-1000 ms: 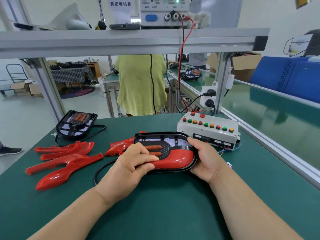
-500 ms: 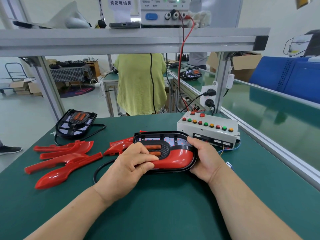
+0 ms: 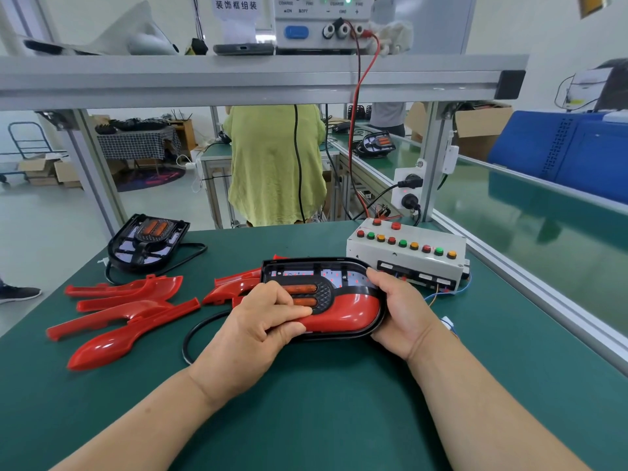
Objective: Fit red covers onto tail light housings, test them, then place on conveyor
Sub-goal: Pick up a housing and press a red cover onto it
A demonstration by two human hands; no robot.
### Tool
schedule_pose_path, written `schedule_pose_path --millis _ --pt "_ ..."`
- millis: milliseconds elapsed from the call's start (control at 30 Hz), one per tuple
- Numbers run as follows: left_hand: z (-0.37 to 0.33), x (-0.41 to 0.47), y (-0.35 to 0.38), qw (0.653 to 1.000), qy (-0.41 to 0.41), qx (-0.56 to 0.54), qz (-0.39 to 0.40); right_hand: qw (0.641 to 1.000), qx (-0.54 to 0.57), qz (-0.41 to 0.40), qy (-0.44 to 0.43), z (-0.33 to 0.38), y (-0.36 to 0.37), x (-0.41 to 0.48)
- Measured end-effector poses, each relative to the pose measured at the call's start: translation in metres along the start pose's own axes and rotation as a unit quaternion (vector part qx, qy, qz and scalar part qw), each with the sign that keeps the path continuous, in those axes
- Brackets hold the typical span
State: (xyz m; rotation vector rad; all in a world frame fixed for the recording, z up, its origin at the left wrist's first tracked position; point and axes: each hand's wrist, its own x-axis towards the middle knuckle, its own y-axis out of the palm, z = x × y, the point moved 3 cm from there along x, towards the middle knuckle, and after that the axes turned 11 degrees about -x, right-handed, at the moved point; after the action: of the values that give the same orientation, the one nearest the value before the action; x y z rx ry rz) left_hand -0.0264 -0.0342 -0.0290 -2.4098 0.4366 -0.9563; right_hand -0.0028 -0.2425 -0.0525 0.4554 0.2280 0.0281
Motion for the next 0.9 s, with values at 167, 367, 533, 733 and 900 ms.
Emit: schedule_pose_path --millis 167,367,533,733,900 --pt "0.000 0.001 -0.001 1.000 0.003 0.000 -0.001 1.000 -0.001 -0.008 0.004 0.001 0.000 -0.001" --pt "0.001 0.001 -0.001 1.000 -0.001 -0.010 -0.007 1.000 -0.004 0.001 0.003 0.002 -0.001 -0.001" --pt "0.001 0.000 0.000 1.000 -0.009 -0.022 -0.011 0.994 -0.070 0.073 -0.032 0.005 0.002 -0.006" --pt "0.002 -0.001 0.000 1.000 -0.015 -0.014 -0.003 0.988 -0.110 0.093 -0.050 0.007 0.003 -0.009" --pt "0.002 0.003 -0.014 1.000 -0.029 0.003 0.002 0.990 -0.117 0.068 -0.044 0.009 0.001 -0.008"
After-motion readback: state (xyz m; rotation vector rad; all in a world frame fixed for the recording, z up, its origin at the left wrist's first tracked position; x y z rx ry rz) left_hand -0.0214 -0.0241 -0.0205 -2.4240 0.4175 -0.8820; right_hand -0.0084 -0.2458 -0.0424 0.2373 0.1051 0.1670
